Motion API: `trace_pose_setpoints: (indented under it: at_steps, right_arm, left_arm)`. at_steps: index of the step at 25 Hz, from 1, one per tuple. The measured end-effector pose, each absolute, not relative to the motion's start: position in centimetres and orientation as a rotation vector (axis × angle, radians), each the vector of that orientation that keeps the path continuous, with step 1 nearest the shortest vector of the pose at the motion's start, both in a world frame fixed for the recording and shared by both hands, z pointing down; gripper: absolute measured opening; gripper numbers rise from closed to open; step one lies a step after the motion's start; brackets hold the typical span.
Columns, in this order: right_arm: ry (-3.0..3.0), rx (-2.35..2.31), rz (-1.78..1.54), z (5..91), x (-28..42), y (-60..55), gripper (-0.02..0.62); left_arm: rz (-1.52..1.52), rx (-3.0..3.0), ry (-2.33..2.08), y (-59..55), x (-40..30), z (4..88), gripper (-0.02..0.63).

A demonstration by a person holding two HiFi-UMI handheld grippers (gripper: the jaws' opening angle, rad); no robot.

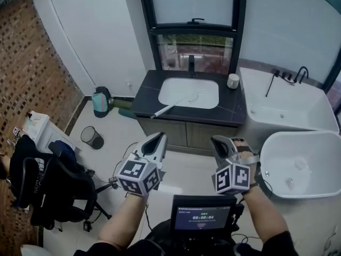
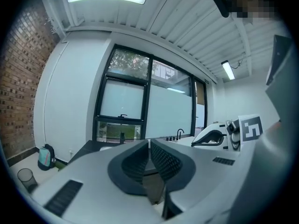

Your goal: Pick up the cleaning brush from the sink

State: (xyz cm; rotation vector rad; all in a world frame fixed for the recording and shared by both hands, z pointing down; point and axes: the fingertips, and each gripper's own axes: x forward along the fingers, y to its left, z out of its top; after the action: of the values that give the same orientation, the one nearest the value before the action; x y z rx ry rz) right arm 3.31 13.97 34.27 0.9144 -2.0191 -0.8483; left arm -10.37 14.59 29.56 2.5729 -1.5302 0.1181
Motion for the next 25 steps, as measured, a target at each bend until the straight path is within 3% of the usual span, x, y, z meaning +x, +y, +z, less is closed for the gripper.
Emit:
trace_pose_setpoints:
  at_steps: [8,16,22,25]
  right_arm:
    - [-2.060,0.885,-0.827,35.0,2.9,-7.1,-0.006]
    - [-2.003,0.882,-0.809,37.1,-3.1,-24.3,-0.006]
    - [-2.026,0.916,-0.729,37.9,-5.4,-36.4,-0.006]
    - [-2.064,0.868,-0.713,39.9,-5.2,-39.4,-0.006]
  left_arm:
    - [0.139,2.526,-1.546,-4.3,-11.0,30.4,0.021]
    - [0.064,2.492,-1.539,-20.3,-18.0,33.4,0.021]
    - [0.176,2.479,-1.489,-32.1,-20.7,36.5,0.021]
    - [0.308,2.481,-1.518,-36.4,-20.5,38.3,0.102]
